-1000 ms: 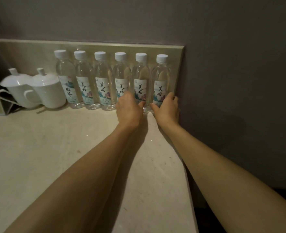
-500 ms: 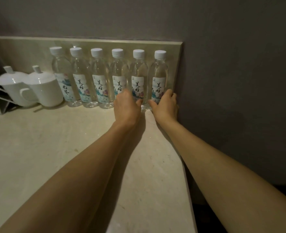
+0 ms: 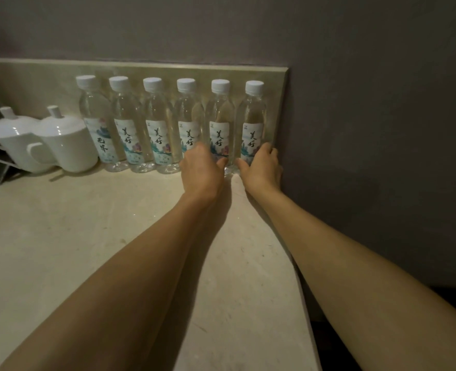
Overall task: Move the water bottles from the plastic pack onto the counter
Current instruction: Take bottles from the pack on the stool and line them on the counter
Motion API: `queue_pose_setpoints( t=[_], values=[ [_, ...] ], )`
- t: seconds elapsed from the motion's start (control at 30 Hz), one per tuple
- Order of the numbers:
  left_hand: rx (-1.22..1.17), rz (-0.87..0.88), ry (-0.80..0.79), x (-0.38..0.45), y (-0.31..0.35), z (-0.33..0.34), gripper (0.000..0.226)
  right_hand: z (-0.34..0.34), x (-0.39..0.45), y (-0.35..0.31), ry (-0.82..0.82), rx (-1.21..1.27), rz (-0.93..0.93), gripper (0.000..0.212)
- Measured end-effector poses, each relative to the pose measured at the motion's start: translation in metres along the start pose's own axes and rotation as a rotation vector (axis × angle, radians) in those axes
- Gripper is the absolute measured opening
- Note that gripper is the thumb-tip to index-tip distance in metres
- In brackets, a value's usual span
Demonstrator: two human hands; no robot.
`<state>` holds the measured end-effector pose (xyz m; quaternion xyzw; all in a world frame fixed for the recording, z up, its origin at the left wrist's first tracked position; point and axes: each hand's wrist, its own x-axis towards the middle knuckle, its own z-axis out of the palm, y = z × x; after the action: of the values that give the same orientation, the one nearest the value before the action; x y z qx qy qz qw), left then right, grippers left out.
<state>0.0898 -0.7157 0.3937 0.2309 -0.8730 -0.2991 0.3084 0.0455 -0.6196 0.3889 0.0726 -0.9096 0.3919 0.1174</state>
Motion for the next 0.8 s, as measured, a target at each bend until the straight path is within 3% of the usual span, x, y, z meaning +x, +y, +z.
queue_pose_setpoints(
  t=[0.5,0.8],
  values=[
    [-0.045,0.035,-0.094,-0.006,-0.005,-0.013,0.034,-0.012,-0.012,-0.008,-0.039,0.030,0.072,0.059],
    [-0.237,0.109,-0.137,-0.032,0.030,-0.027,0.035,-0.060,-0.037,-0.006,0.182,0.089,-0.023,0.037]
  ],
)
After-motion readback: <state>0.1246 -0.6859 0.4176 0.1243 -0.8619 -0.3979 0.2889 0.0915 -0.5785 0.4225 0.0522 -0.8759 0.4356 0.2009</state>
